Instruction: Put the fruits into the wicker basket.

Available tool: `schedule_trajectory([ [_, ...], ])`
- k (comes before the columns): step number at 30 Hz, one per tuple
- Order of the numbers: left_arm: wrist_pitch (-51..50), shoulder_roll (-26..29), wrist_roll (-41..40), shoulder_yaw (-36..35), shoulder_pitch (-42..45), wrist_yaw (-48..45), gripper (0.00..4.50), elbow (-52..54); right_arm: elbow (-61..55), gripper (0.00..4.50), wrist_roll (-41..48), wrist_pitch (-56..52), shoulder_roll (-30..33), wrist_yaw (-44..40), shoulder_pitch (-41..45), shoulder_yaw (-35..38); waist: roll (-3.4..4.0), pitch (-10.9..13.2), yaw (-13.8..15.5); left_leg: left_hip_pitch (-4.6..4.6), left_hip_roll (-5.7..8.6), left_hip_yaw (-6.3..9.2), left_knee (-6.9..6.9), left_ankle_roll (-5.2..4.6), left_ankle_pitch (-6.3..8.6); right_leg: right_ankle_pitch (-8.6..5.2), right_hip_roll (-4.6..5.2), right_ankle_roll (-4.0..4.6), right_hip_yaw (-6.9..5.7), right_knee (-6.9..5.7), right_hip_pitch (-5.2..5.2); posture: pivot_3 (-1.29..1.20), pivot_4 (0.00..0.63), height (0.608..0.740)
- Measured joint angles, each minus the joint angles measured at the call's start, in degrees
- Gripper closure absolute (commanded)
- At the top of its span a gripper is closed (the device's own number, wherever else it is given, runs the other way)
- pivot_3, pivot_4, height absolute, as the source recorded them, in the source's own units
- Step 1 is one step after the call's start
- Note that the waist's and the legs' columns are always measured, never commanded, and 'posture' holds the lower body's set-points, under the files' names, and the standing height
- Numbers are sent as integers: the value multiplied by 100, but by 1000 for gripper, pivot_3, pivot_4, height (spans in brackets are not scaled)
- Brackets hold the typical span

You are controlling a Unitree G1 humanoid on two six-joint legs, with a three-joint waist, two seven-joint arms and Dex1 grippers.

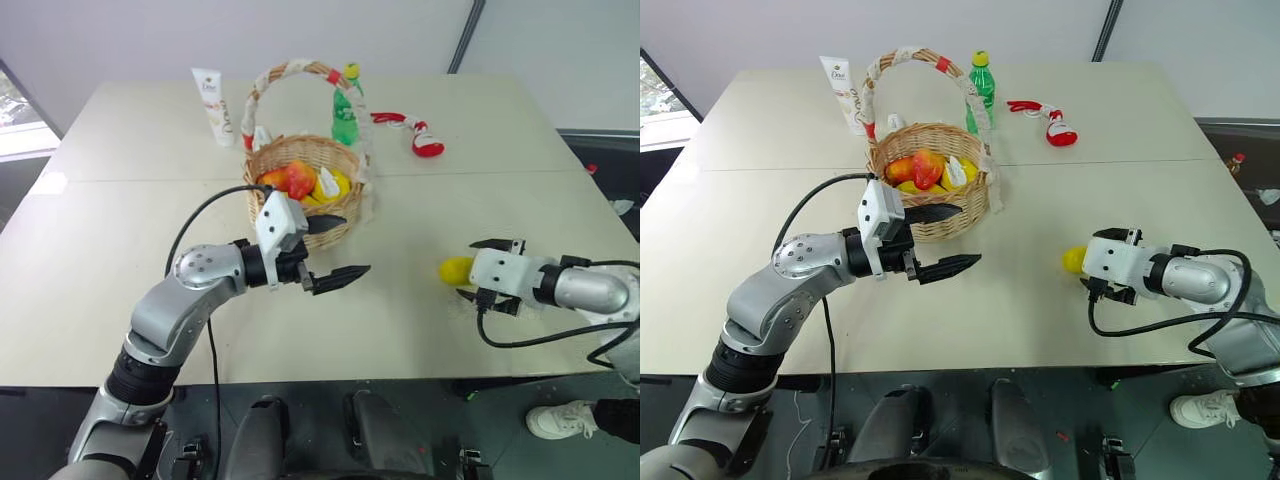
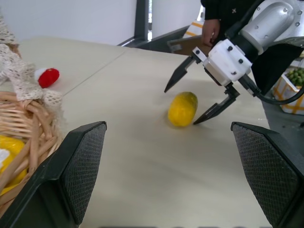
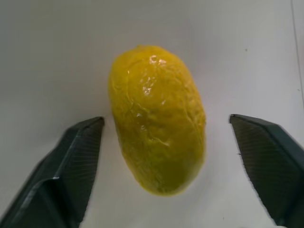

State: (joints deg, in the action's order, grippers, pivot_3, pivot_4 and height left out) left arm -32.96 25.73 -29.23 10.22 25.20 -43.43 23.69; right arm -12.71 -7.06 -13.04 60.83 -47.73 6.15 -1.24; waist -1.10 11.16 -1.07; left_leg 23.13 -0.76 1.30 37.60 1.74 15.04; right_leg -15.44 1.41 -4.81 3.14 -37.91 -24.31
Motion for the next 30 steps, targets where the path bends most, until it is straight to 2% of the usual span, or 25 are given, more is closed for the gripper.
schedule_trajectory([
  [3,0,19,5,-37,-31,20,0,11,30,2874,-13,64,-69,-25,101,-35,0,0,1,5,-1,3,13,0,0,0,0,0,0,-2,0,0,150,740],
  [4,0,22,6,-55,-45,31,0,12,26,3059,-8,93,-98,-30,137,-35,0,0,3,6,-2,4,16,-1,0,0,0,0,-1,-4,0,0,150,740],
  [8,116,-7,19,-331,-249,221,0,-6,5,3059,65,167,-278,-31,394,-26,0,0,-17,7,-7,9,28,-3,2,0,-1,-1,-1,-9,0,0,150,740],
  [12,438,-119,111,-854,-445,579,0,-186,-564,3059,765,-45,-946,-75,1058,-5,1,1,-36,6,-11,25,32,-3,2,0,-8,0,-2,-16,0,0,150,740],
  [14,575,-117,121,-1140,-539,720,0,-264,-975,3059,1204,-305,-1382,-105,1458,-34,1,1,-34,8,-13,28,34,-3,2,0,-7,0,-4,-16,0,0,150,740],
  [17,754,-75,122,-1577,-716,876,0,-352,-1242,3059,1435,-543,-2393,99,2361,-604,1,0,-81,12,-11,36,36,-2,2,0,1,-1,-13,-20,0,0,150,740],
  [19,833,27,147,-1752,-776,904,0,-430,-741,3059,823,-452,-3013,542,3095,-1241,-2,-1,-111,14,-7,35,40,1,0,1,6,-1,-16,-22,-2,0,150,740],
  [21,895,46,179,-1810,-790,931,0,-438,-84,3059,141,-245,-3359,951,3611,-1732,-7,-4,-94,17,-4,38,41,3,-1,1,11,0,-21,-23,-2,0,150,740],
  [27,968,6,257,-1816,-834,1110,0,-421,1493,3059,-1044,406,-3803,1666,4230,-2393,-7,-4,18,29,0,35,39,-1,3,1,27,0,-21,-18,-12,0,150,740],
  [29,969,-36,269,-1799,-892,1158,0,-341,1902,2026,-1275,557,-3866,1770,4382,-2436,-7,-4,13,28,-1,35,39,-3,4,2,27,0,-21,-18,-13,0,150,740],
  [30,969,-64,274,-1786,-902,1184,0,-295,2004,1712,-1329,604,-3872,1796,4405,-2434,-7,-4,13,28,-1,36,39,-3,4,2,26,0,-21,-18,-13,0,150,740],
])
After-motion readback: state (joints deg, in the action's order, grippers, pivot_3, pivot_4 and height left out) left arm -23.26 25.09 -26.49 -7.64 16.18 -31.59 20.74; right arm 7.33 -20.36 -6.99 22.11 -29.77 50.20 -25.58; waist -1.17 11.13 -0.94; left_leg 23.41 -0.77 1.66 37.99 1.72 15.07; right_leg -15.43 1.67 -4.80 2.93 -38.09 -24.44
